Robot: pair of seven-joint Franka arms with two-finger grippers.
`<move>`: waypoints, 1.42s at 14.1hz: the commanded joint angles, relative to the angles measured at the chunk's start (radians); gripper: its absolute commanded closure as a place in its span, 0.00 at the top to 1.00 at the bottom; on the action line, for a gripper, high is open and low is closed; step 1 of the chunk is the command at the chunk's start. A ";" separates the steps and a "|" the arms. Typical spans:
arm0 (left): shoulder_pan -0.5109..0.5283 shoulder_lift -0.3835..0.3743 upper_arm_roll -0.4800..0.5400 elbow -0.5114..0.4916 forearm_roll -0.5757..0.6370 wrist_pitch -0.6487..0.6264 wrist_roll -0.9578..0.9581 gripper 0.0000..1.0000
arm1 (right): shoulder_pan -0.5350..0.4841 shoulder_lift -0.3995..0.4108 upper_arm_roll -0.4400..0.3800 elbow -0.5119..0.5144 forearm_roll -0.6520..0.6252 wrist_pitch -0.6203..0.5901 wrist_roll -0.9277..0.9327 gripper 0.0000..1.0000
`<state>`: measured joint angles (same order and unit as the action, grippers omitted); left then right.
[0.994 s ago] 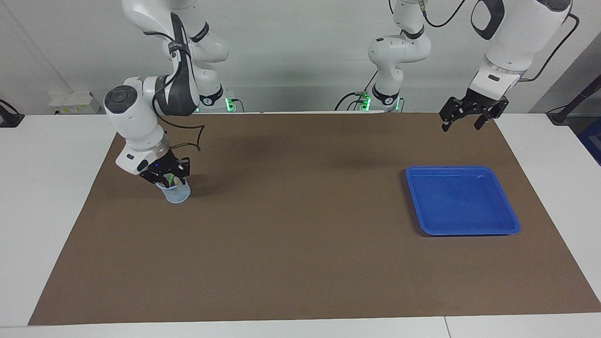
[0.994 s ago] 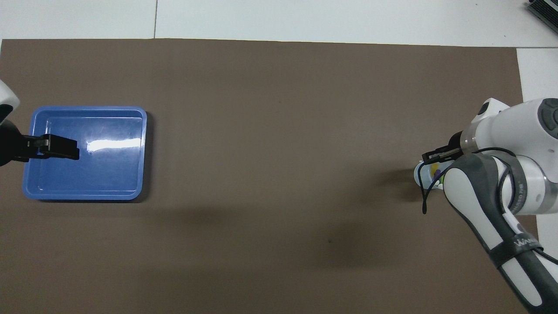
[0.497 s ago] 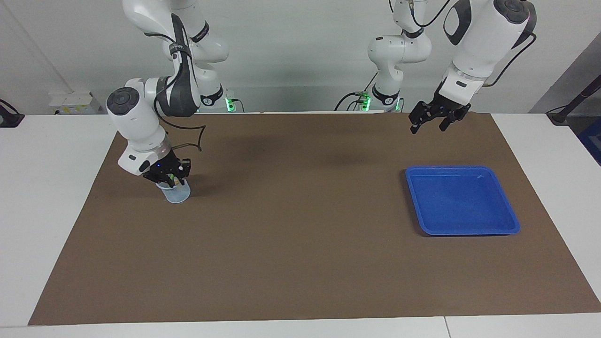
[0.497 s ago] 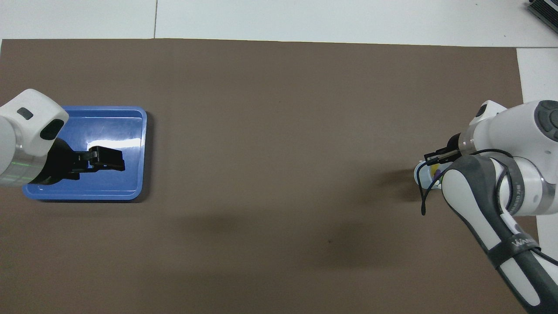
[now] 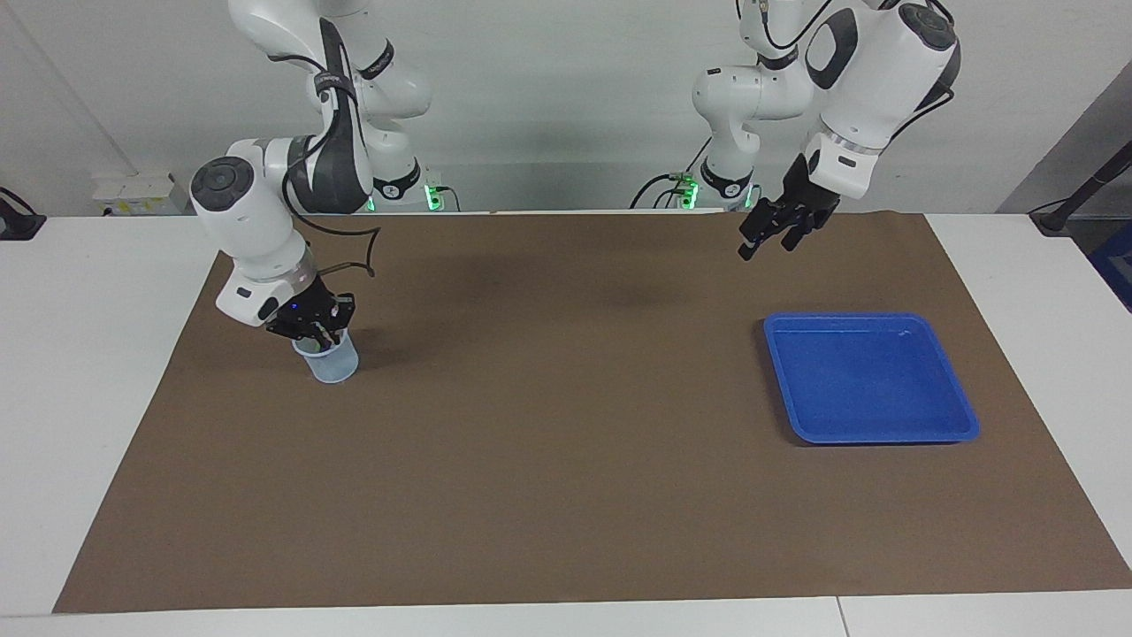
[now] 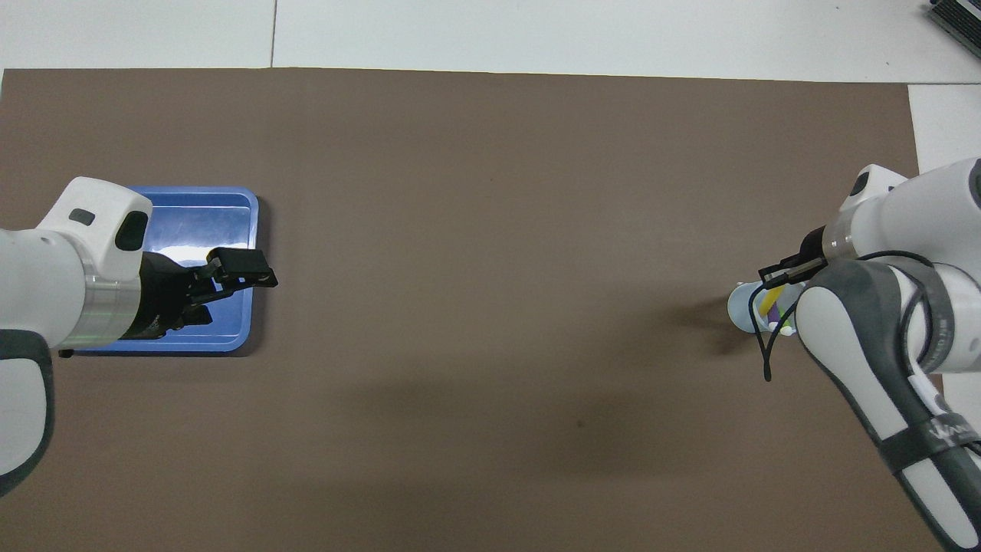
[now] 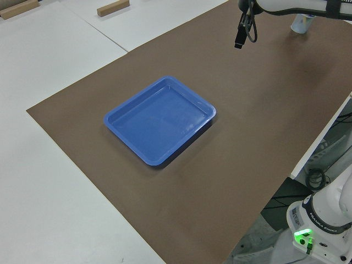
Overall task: Right arm passes pens to left for tray arrangement
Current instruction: 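Lift the yellow pen toward center while the left gripper reaches to meet it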
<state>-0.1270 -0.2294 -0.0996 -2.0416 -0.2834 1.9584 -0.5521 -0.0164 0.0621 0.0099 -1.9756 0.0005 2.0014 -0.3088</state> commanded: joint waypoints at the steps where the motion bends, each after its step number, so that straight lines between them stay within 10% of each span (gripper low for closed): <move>1: -0.058 -0.037 0.012 -0.070 -0.037 0.109 -0.136 1.00 | 0.004 -0.007 0.015 0.173 0.013 -0.171 -0.035 0.00; 8: -0.149 -0.067 0.012 -0.190 -0.233 0.341 -0.440 1.00 | 0.035 -0.019 0.113 0.277 0.108 -0.205 0.203 0.00; 20: -0.393 -0.012 0.012 -0.285 -0.445 0.827 -0.948 1.00 | 0.266 -0.031 0.131 0.136 0.357 0.229 1.057 0.00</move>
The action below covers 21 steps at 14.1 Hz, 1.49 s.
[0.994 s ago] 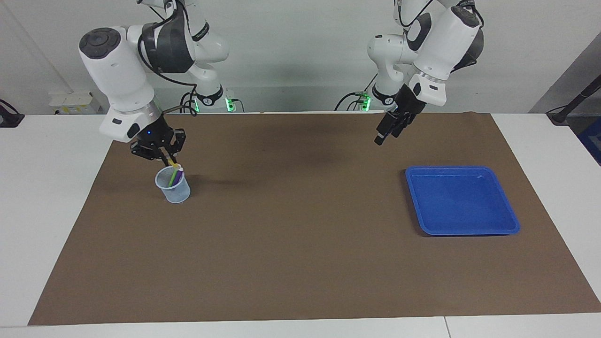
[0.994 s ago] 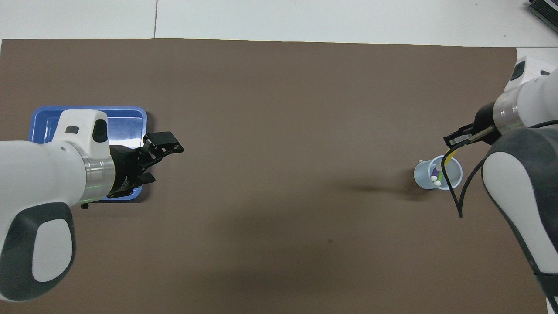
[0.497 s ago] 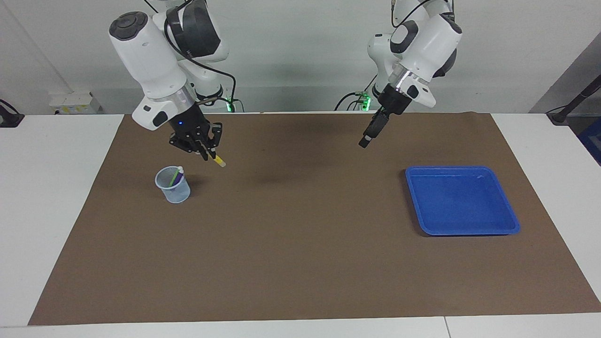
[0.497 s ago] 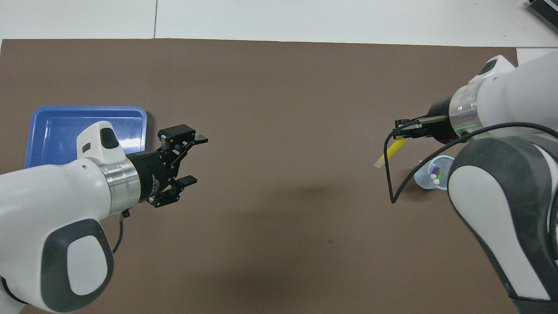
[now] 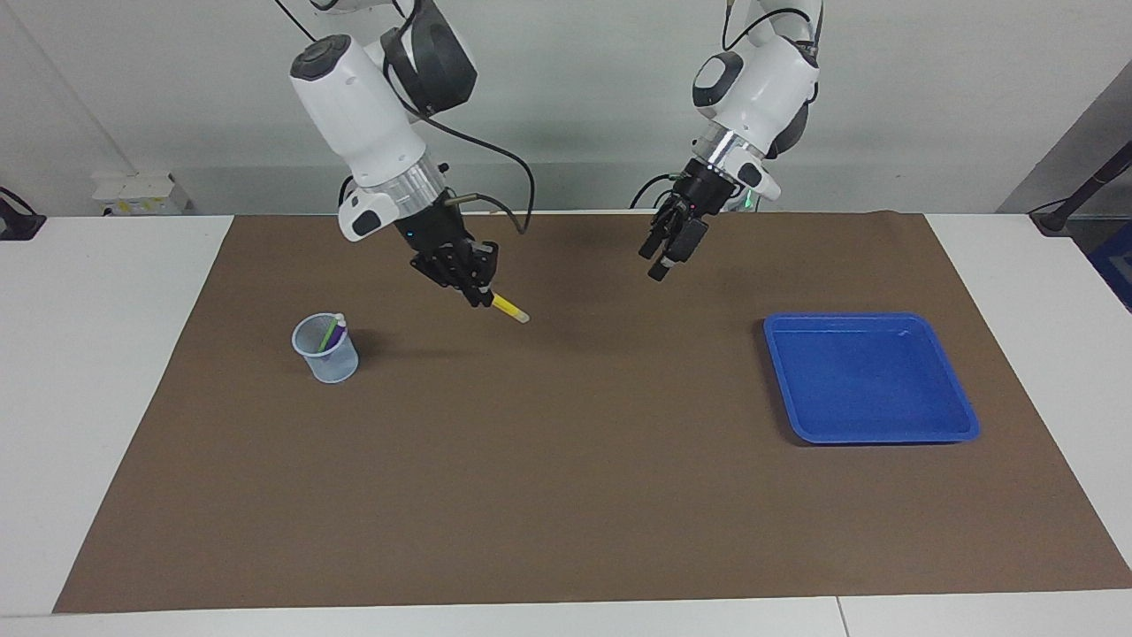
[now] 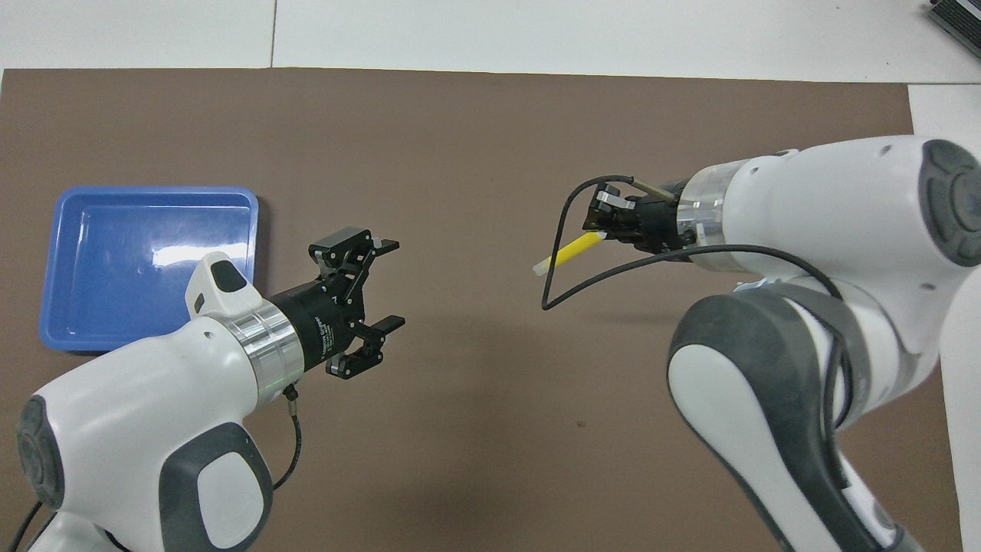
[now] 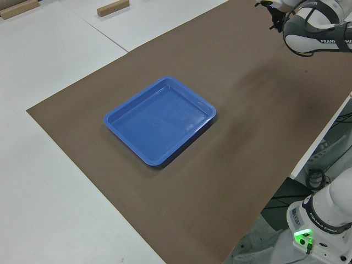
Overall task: Right arm passes pens to left for tray arrangement
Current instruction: 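Lift the yellow pen toward center while the left gripper reaches to meet it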
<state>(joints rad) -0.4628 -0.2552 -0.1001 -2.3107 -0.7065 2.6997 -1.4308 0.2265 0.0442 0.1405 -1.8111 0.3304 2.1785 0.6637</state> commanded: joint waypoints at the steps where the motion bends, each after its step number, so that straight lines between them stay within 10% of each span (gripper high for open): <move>1: -0.083 0.039 0.013 -0.016 -0.022 0.130 -0.089 1.00 | 0.042 -0.012 0.001 -0.028 0.029 0.067 0.129 0.00; 10: -0.174 0.137 0.013 -0.006 -0.024 0.305 -0.218 0.97 | 0.151 -0.017 0.001 -0.097 0.182 0.282 0.373 0.00; 17: -0.172 0.140 0.014 0.002 -0.024 0.307 -0.240 0.40 | 0.149 -0.014 0.001 -0.094 0.187 0.282 0.370 0.00; 21: -0.172 0.149 0.014 0.014 -0.025 0.310 -0.244 0.38 | 0.143 -0.012 0.001 -0.090 0.187 0.284 0.366 0.00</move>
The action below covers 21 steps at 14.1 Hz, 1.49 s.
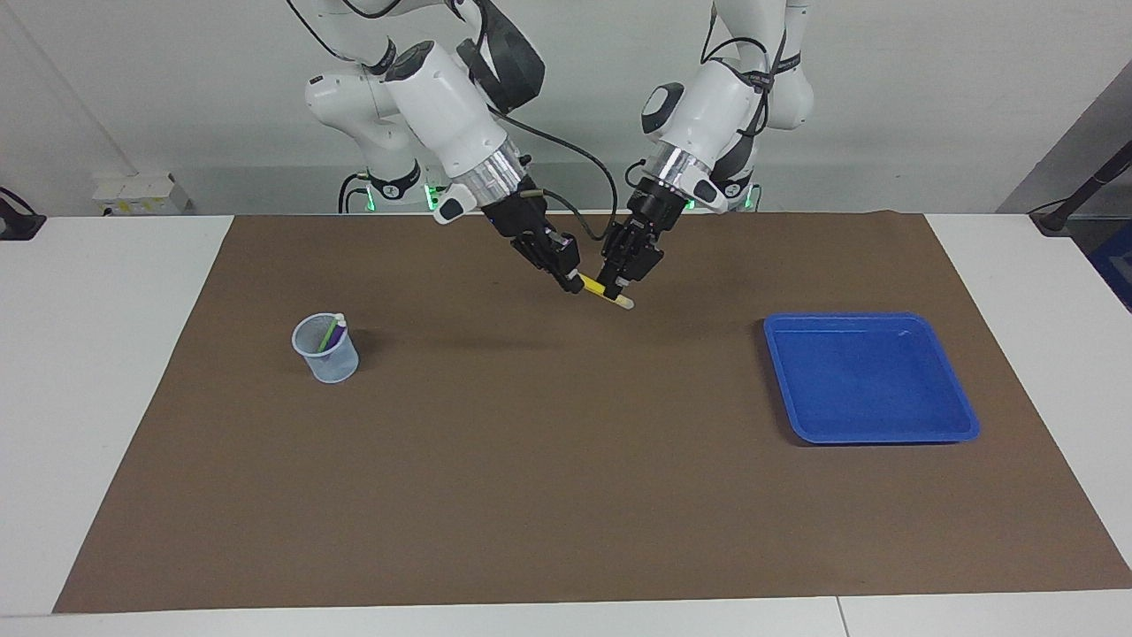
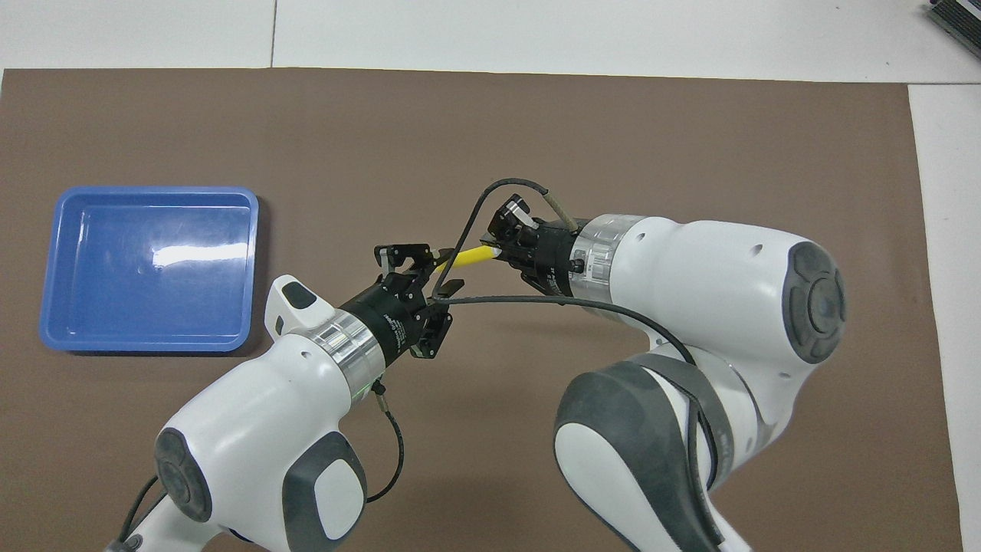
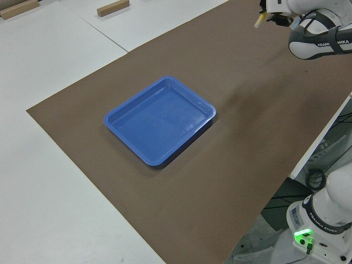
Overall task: Right arm passes pens to left for tray arrangement
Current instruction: 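Grasp the yellow pen with the left gripper while the right gripper opens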
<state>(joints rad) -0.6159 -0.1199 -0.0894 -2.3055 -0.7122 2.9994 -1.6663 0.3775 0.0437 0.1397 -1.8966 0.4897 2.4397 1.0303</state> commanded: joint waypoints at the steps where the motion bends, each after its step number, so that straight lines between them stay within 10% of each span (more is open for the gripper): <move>1: -0.021 0.017 0.004 0.011 -0.019 0.024 -0.012 0.40 | -0.011 -0.011 0.001 -0.004 0.029 0.021 -0.003 0.00; 15: -0.033 0.063 0.002 0.057 -0.023 0.084 -0.039 0.40 | -0.017 -0.007 0.001 0.002 0.027 0.019 -0.004 0.00; 18: -0.033 0.068 0.002 0.057 -0.021 0.084 -0.038 0.00 | -0.017 -0.007 0.001 0.002 0.027 0.019 -0.004 0.00; 21: -0.033 0.068 0.002 0.055 -0.021 0.073 -0.026 0.00 | -0.017 -0.007 0.001 0.004 0.027 0.019 -0.004 0.00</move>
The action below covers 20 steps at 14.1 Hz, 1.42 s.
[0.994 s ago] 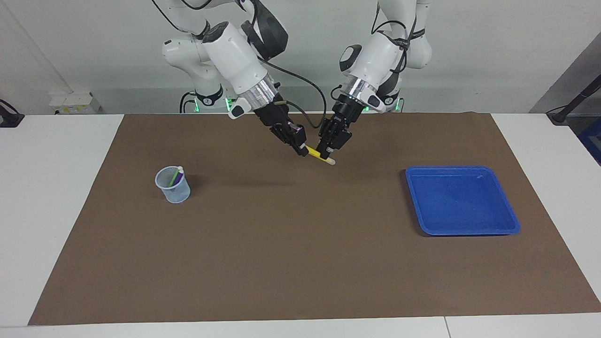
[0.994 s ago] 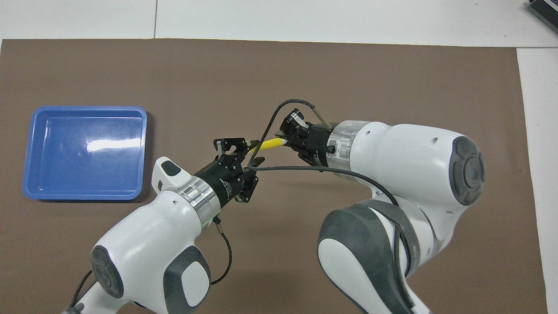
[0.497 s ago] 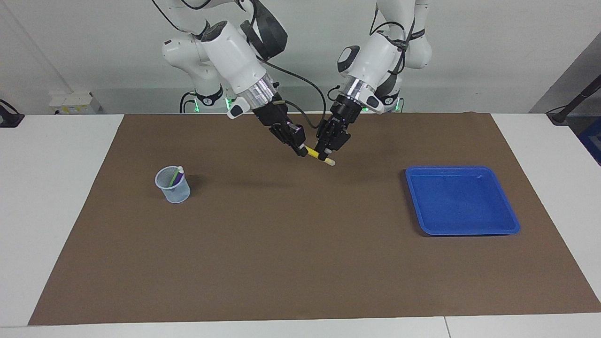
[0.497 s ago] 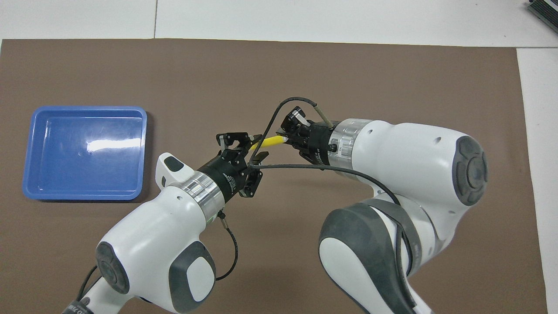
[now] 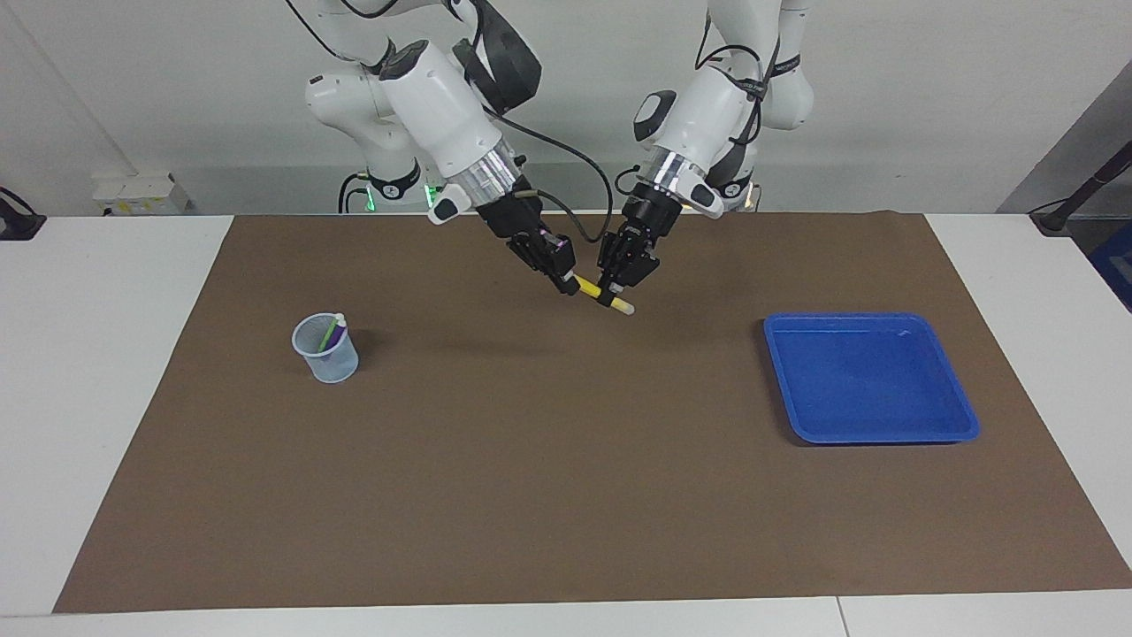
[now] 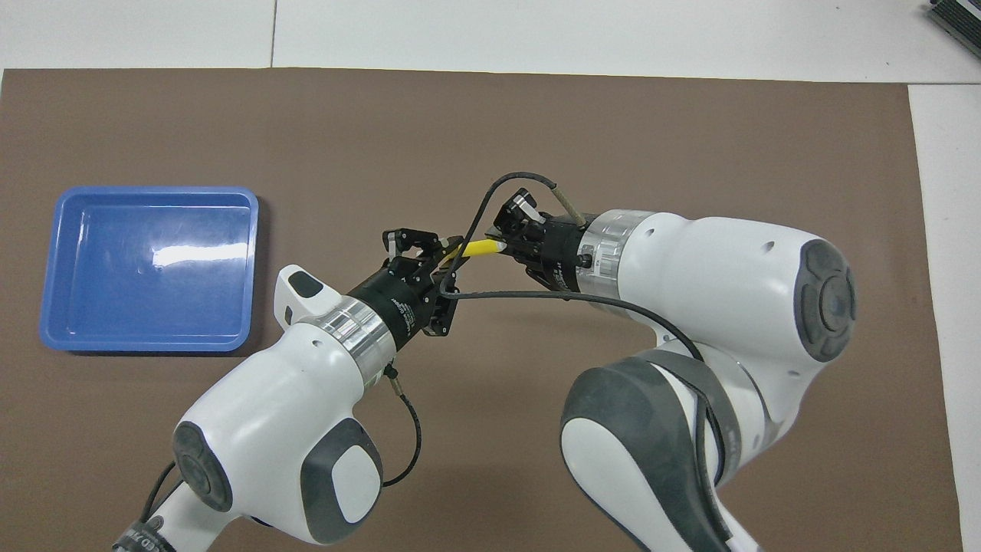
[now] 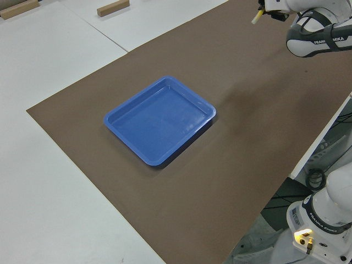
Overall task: Right arm passes pens to left for tray arrangement
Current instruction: 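Grasp the yellow pen with the left gripper while the right gripper opens, then carry the yellow pen to the tray while the right gripper returns to cup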
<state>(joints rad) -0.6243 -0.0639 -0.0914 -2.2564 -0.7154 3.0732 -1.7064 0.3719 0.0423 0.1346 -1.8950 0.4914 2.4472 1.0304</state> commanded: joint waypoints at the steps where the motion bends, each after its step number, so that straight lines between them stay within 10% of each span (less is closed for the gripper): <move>1: -0.023 0.012 0.004 0.006 -0.018 -0.002 0.016 0.00 | -0.011 -0.005 0.006 0.002 0.026 0.012 -0.004 0.00; 5: -0.014 0.012 0.004 0.006 -0.016 -0.005 0.017 0.00 | -0.011 -0.005 0.006 0.002 0.027 0.012 -0.006 0.00; 7: -0.003 0.010 0.005 0.004 -0.016 -0.017 0.053 0.00 | -0.011 -0.007 0.005 0.002 0.026 0.012 -0.004 0.96; 12: 0.057 -0.005 0.007 0.004 -0.016 -0.167 0.238 0.00 | -0.069 -0.031 -0.004 0.001 -0.013 -0.182 -0.235 1.00; 20: 0.325 -0.071 0.016 0.008 0.058 -0.700 0.960 0.00 | -0.255 -0.081 -0.001 -0.018 -0.413 -0.563 -0.918 1.00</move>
<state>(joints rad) -0.3547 -0.1046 -0.0692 -2.2456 -0.7045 2.4650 -0.8582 0.1427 -0.0115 0.1233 -1.8876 0.1549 1.9124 0.2220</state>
